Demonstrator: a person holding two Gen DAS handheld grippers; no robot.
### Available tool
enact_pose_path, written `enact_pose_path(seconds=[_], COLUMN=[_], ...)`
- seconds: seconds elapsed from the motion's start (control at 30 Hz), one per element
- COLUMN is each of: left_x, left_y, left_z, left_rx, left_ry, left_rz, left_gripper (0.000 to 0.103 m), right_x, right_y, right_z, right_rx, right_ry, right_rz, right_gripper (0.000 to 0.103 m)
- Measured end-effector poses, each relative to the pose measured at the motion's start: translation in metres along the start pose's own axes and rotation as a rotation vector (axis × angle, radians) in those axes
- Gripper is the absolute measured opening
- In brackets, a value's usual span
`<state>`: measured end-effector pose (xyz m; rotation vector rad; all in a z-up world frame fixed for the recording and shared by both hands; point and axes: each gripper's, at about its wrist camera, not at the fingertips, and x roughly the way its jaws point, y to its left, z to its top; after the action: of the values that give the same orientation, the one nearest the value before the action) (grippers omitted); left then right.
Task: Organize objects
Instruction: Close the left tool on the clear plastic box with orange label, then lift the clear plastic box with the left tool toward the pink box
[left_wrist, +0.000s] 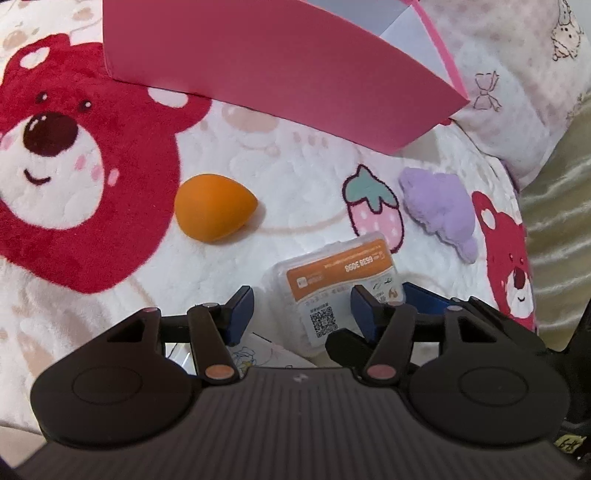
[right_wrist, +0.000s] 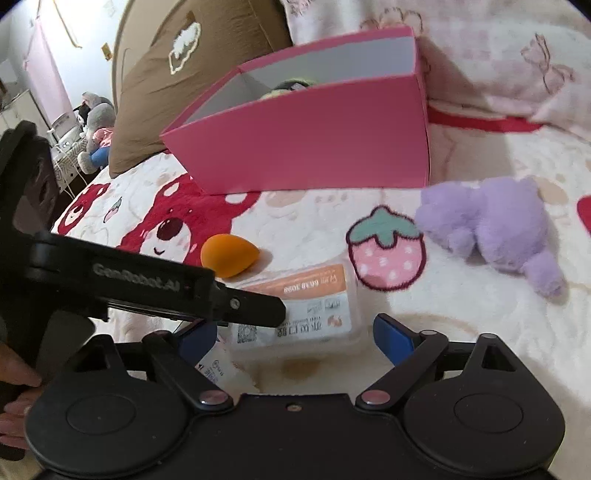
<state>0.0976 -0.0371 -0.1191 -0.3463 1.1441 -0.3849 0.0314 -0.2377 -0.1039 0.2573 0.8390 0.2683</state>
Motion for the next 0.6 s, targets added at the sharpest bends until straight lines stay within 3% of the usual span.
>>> enact_pose_path(seconds=[0.07,0.17,0.33,0.6], left_x=[0.0,0.001,0.006,0.006], left_y=[0.001,0.008,0.022,0.012], left_z=[-0.001,0.0,0.001,-0.001], left_rx=[-0.006,-0.048,-0.144,-0.092], left_ry=[-0.01,-0.025,-0.043,-0.048], left_rz=[-0.004,-0.051,-0.109,-0.069], left_gripper=[0.056,0.045,0.045,0.046], right_x=[0.001,0.004,0.009,0.027], right_y=[-0.001,0.003,0.014,0.021], right_z=[-0.001,-0.003,0.004,0.013], right_rx=[-0.001,-0.038,-0.053,-0.054], right_ry=[0.005,0.011,0.072,0.155], right_rz=[-0.001,-0.01,-0.067,-0.12], right_gripper=[0.093,0.092,0.088,0.093])
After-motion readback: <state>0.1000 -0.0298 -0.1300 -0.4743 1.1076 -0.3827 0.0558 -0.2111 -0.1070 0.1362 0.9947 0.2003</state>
